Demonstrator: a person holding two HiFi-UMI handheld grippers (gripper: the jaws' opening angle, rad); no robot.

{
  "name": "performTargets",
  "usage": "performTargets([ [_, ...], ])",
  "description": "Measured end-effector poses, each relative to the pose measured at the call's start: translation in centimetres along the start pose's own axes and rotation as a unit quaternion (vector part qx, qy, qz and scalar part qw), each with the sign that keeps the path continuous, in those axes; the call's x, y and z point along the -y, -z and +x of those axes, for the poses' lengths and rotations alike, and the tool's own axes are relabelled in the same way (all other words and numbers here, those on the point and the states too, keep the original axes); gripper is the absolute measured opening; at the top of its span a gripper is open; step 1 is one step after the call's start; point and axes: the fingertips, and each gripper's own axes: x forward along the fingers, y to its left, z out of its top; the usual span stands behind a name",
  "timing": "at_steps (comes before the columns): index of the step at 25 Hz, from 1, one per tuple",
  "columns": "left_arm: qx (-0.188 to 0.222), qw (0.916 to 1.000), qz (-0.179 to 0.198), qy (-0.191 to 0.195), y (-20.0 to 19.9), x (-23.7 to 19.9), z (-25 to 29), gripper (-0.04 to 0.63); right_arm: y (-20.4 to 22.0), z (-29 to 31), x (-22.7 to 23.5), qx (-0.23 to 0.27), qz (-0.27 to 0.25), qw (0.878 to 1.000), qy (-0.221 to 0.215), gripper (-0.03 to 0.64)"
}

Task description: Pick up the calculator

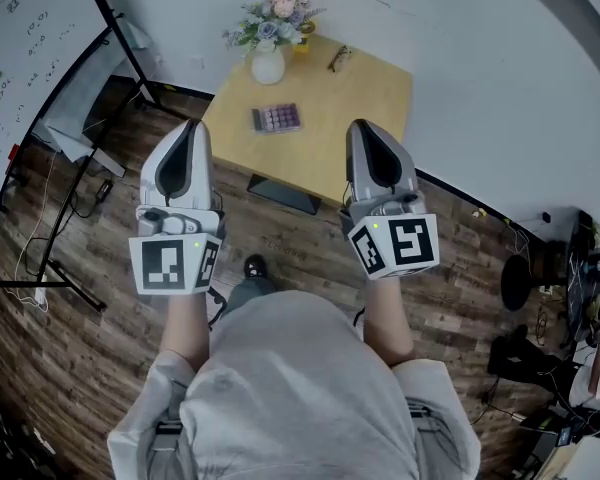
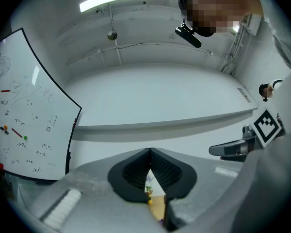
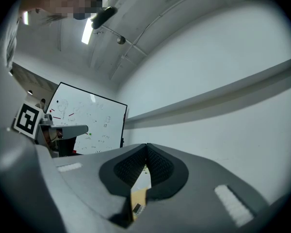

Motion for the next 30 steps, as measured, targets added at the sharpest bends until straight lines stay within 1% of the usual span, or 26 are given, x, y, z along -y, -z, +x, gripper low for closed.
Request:
performTargets([
  [13,0.004,0.9997,-0.003,0.024,2.0,-5.6,6.6,0.005,0.8,8.3,0.7,0.007,-0.005,1.0,0.02,0.0],
  [19,0.01,0.9989,-0.022,0.04,3.0,-8.1,8.3,0.005,1.5,10.8,0.4,0.005,-0.011,0.999,0.035,0.0],
  [23,0.01,0.9982,-0.026,0.053,3.7,-9.0,9.2,0.005,2.0,11.9,0.2,0.0,-0.019,0.999,0.041,0.0],
  [30,-0.01,0.9973,-0.034,0.064,5.5,-9.1,10.5,0.005,3.1,12.6,0.5,-0.022,-0.022,0.998,0.049,0.0],
])
